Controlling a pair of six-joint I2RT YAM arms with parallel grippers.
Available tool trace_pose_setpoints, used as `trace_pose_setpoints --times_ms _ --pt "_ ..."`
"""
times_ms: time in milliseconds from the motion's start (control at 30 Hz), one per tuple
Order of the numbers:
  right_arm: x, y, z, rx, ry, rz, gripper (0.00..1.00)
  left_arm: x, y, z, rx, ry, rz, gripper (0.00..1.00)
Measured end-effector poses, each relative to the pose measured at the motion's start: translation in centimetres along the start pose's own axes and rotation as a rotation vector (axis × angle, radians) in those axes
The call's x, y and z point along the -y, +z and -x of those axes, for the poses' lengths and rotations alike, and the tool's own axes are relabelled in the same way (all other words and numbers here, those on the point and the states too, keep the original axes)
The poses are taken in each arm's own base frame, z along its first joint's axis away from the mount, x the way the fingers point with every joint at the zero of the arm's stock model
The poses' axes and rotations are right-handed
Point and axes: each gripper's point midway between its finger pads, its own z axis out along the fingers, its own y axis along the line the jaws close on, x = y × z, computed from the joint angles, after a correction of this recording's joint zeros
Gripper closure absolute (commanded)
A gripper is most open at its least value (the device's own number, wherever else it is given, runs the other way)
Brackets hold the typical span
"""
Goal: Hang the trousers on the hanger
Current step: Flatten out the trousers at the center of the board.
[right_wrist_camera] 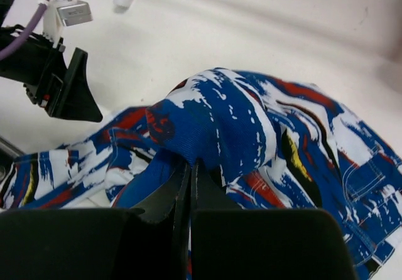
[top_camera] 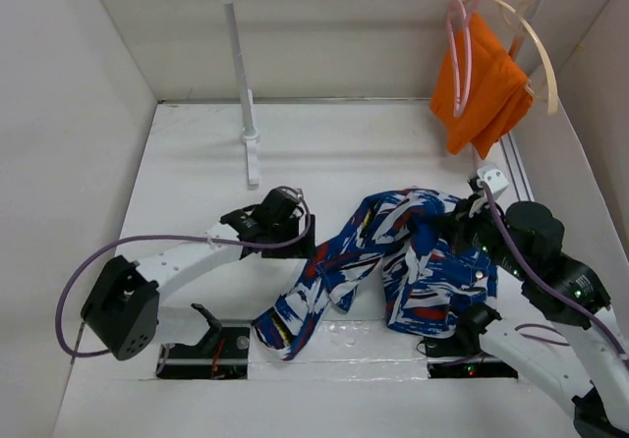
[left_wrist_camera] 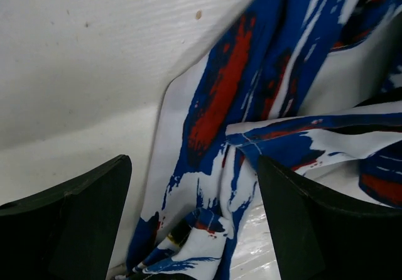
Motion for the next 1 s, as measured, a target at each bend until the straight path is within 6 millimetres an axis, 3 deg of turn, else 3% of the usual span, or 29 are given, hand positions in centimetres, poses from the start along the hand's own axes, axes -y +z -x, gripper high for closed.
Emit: trace_pose_setpoints --times_ms 100,200,267,300,333,400,467,533,633,767,800,867,933,1000 --pt "0.3 0.3 -1.5 -0.057 0.006 -0.005 1.0 -0.8 1.7 -2.3 -0.09 0.009 0.023 0.24" --pt "0.7 0.4 -2.4 -0.096 -0.002 -0.019 1.0 -1.2 3.5 -3.8 -0.173 0.015 0.034 0.33" --pt "0.7 0.5 -2.4 -0.106 -0.013 -0.017 1.0 -0.5 4.2 -4.1 -0.202 0.025 0.014 0.58" --pt "0.6 0.5 -2.4 -0.111 -0.017 -0.014 1.0 -0.1 4.5 -3.9 -0.192 0.035 -0.001 0.75" --pt "0.5 0.7 -2.3 -0.116 -0.022 -0.005 1.0 0.1 4.8 -3.9 -0.198 0.046 -0.006 1.0" --pt "0.1 1.0 -2.2 -0.12 -0.032 0.022 1.0 -0.1 5.6 -4.1 -0.218 0.062 0.016 1.0" --pt "-0.6 1.2 -2.3 -0.127 -0.046 0.063 1.0 -0.3 5.8 -3.0 -0.205 0.062 0.035 1.0" --pt "-1.3 1.5 -2.3 -0.137 -0.064 0.111 1.0 -2.1 5.8 -0.6 -0.155 0.018 0.08 1.0" --pt "-2.7 2.1 -2.5 -0.157 -0.09 0.197 1.0 -7.3 4.4 5.7 0.003 -0.109 0.197 1.0" --pt "-6.2 3.4 -3.6 -0.212 -0.119 0.382 1.0 -14.1 -0.5 15.7 0.247 -0.252 0.353 1.0" --pt "-7.4 3.9 -4.2 -0.231 -0.13 0.436 1.0 -15.5 -2.0 18.2 0.301 -0.276 0.394 0.95" --pt "-10.2 4.6 -5.7 -0.27 -0.147 0.551 1.0 -16.9 -4.7 23.2 0.404 -0.286 0.457 0.69" --pt "-13.2 5.4 -7.9 -0.346 -0.164 0.656 1.0 -16.8 -6.3 27.4 0.478 -0.272 0.48 0.37" --pt "-16.3 6.1 -10.2 -0.427 -0.194 0.745 0.73 -16.0 -6.8 29.7 0.518 -0.256 0.464 0.3"
